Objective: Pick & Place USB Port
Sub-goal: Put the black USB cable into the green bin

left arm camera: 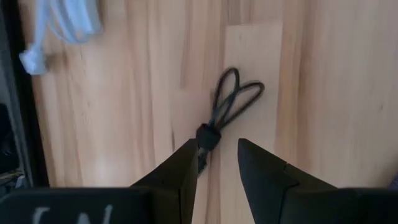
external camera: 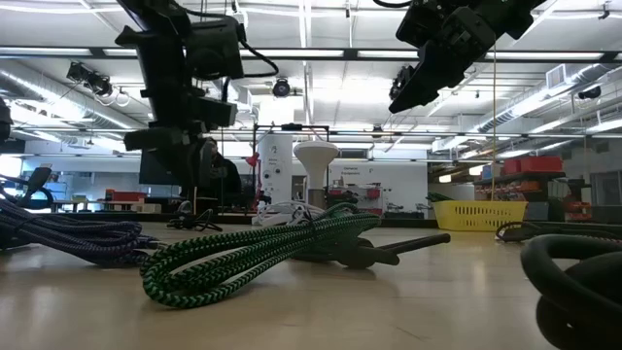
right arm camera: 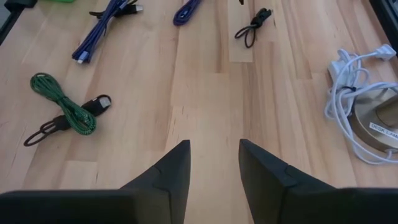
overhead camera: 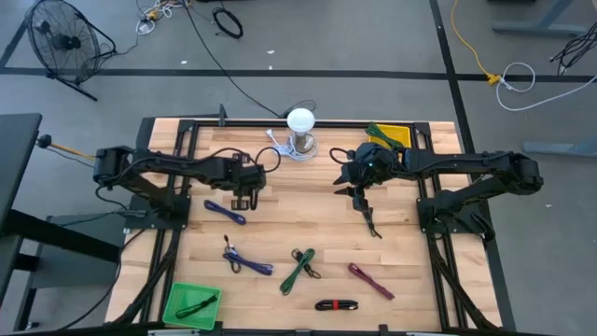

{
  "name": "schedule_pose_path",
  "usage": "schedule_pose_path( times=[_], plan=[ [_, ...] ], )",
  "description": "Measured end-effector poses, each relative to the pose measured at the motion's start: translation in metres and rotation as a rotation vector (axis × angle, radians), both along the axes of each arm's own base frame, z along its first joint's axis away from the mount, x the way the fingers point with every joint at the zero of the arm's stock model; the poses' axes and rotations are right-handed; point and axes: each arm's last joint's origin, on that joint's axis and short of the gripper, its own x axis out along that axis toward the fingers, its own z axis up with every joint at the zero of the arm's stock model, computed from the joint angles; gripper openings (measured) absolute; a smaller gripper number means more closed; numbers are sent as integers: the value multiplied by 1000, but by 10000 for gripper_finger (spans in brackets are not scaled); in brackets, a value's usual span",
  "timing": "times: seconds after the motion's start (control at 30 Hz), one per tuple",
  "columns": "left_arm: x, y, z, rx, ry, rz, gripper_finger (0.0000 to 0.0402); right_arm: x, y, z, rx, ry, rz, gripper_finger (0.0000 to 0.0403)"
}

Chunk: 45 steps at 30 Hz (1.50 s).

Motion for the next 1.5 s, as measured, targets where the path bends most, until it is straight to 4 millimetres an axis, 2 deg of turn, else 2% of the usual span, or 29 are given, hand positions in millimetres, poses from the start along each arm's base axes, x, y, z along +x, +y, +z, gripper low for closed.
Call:
schedule_pose_path(
  times=[0.23, 0.57, 0.77, 0.87, 0.93, 1.07, 1.1, 1.37, 1.43, 1.5],
  plan=[
    [8, 3, -23, -4, 94, -17, 124, 0, 0, 0, 0, -1, 0, 135],
    [17, 9, -36, -8, 90, -48, 196, 0, 0, 0, -2, -1, 1, 135],
    [19, 15, -50, -35, 144, -59, 205, 1, 0, 1, -3, -7, 2, 135],
    [20, 19, -55, -49, 159, -50, 189, 1, 0, 1, -4, -10, 2, 135],
    [20, 20, -57, -73, 162, -48, 160, 1, 0, 1, -5, -13, 2, 135],
    [19, 20, -58, -98, 177, -72, 38, 1, 0, 1, -5, -14, 2, 135],
    [19, 20, -58, -101, 177, -70, 22, 1, 0, 1, -5, -15, 2, 135],
    [21, 16, -51, -105, 231, -10, 7, 1, 0, 1, -11, -17, 7, 135],
    [19, 10, -42, -111, 308, 1, 7, 1, -1, 1, -12, -17, 4, 135],
    [27, 4, -26, -93, 311, 6, 7, 1, -2, 1, -25, -15, -11, 135]
  ],
)
